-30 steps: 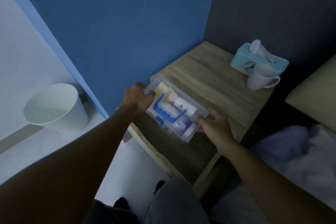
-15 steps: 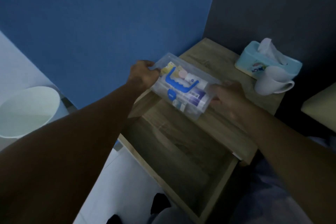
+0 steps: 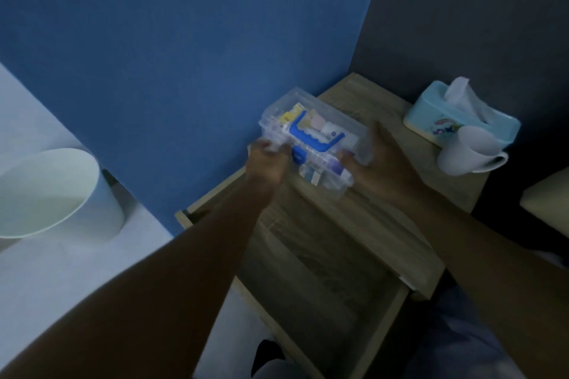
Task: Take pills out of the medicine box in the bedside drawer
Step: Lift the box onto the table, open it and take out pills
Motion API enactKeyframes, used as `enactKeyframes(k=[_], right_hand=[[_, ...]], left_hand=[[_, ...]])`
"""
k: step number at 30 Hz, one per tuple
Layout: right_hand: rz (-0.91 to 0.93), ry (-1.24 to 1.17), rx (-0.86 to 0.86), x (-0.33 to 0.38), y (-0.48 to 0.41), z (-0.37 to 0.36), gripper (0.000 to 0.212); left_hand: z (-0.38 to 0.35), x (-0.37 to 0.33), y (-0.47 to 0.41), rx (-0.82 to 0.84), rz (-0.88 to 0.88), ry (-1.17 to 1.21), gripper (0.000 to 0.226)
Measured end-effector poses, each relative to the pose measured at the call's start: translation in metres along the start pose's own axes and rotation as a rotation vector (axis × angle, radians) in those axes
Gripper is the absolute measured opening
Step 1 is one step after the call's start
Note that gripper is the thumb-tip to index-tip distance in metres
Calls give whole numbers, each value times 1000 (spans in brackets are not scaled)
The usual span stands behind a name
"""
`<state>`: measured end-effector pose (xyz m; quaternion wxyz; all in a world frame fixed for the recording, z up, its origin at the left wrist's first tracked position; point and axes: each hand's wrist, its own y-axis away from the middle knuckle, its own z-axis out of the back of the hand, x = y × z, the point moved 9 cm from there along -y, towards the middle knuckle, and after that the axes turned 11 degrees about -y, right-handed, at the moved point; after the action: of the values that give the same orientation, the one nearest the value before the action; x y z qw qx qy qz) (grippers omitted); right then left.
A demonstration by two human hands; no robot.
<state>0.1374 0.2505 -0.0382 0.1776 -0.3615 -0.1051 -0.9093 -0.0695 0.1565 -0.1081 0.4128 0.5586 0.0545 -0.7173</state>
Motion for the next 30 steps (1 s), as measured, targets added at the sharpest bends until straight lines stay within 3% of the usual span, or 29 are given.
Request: enactKeyframes(k=[2,6,10,19,21,26,30], right_hand=[[33,98,37,2,2,-8,101],[57,198,59,3,2,-10,121],[74,209,47,5,1,-9,123],[62,225,23,1,-1,-10,120],[60,222,28,-1,-1,-10,120],[82,244,62,0,0,-8,129],[59,272,125,1,0,-10,138]], left_hand=[[-22,7,10,100,45,143,35],[-28,6,15,43,-1,242,30],[-27,4,17,61,-43,198,20],[-15,4,23,-125,-156,73,16],[-13,8,27,-139,-233,6,24],[-25,10,35,-71,-453,-462,46],[-31,5,39,9,-575,-461,49]])
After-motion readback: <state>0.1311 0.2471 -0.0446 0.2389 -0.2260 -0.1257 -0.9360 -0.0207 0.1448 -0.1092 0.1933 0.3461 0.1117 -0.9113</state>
